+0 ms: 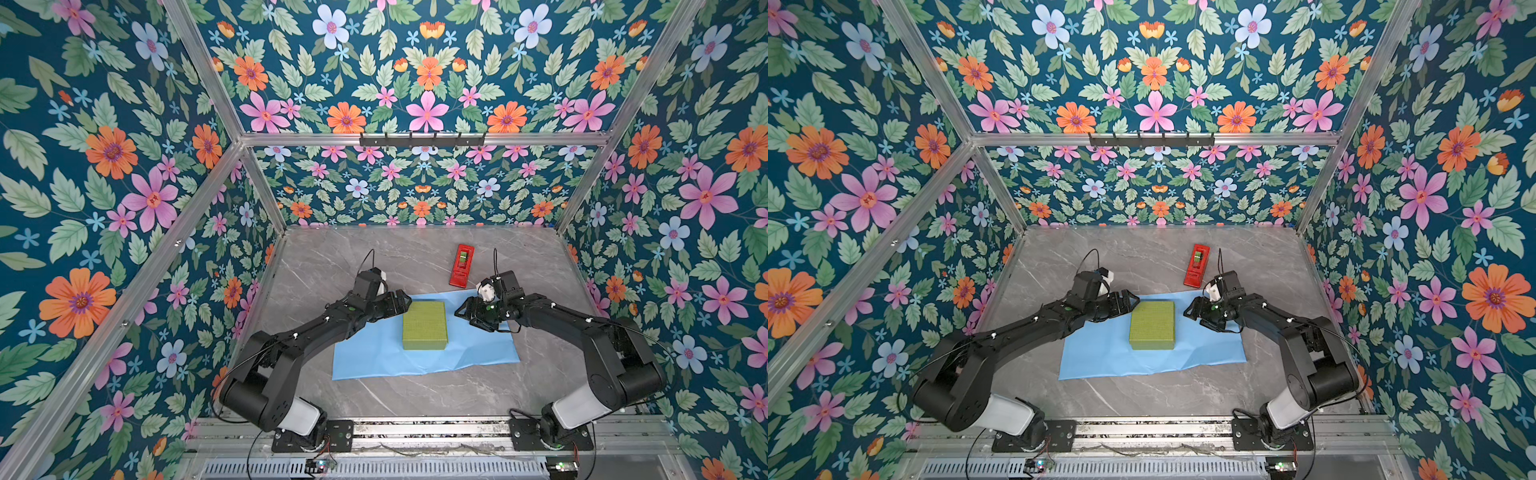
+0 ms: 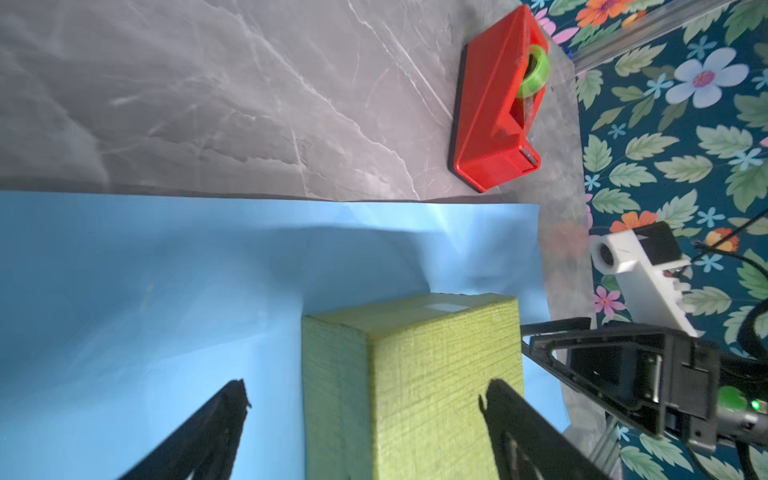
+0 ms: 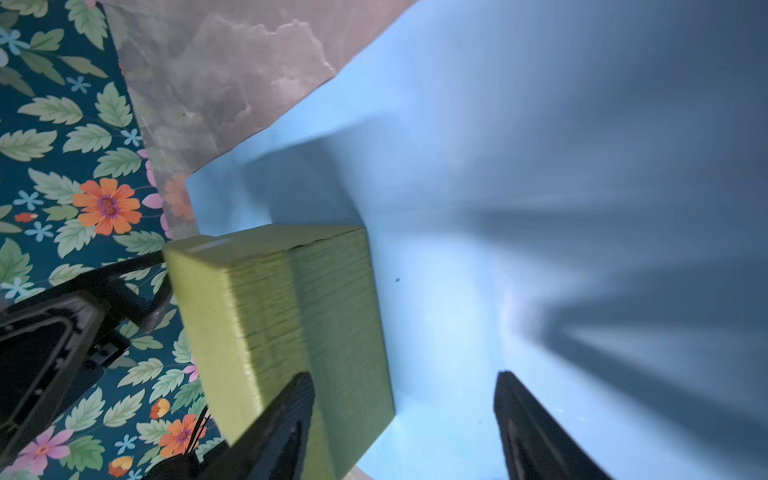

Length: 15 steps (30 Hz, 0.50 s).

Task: Wrap the gift box in paper
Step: 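Move both grippers to the box's sides and adjust its position on the paper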

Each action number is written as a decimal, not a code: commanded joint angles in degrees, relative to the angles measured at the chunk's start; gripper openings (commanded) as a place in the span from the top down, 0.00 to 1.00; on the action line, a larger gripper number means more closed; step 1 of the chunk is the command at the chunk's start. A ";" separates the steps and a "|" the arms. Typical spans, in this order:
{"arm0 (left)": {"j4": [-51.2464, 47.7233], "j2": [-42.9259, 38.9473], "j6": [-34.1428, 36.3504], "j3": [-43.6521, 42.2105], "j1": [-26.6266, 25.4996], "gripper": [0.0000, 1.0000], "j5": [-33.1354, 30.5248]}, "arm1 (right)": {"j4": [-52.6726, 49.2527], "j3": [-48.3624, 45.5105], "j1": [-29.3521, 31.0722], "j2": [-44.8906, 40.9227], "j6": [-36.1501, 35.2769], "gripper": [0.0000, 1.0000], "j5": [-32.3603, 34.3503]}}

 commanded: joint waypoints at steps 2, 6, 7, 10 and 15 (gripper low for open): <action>-0.29 4.19 2.94 3.06 -0.70 0.08 -1.21 | 0.99 -1.53 -0.61 0.78 -1.79 0.34 -0.88; -0.74 6.48 3.80 3.06 -0.72 0.08 -1.73 | 1.28 -3.29 -1.37 0.97 -1.76 0.36 -0.57; -1.00 6.60 4.01 2.90 -0.72 0.08 -1.96 | 1.38 -3.64 -1.64 1.06 -1.64 0.37 -0.48; -1.37 6.65 4.36 2.07 -0.72 0.08 -2.44 | 1.19 -4.46 -1.92 1.23 -1.31 0.39 -0.05; -1.81 6.25 4.62 0.77 -0.55 0.08 -3.34 | 0.94 -5.72 -2.01 1.34 -0.51 0.43 0.68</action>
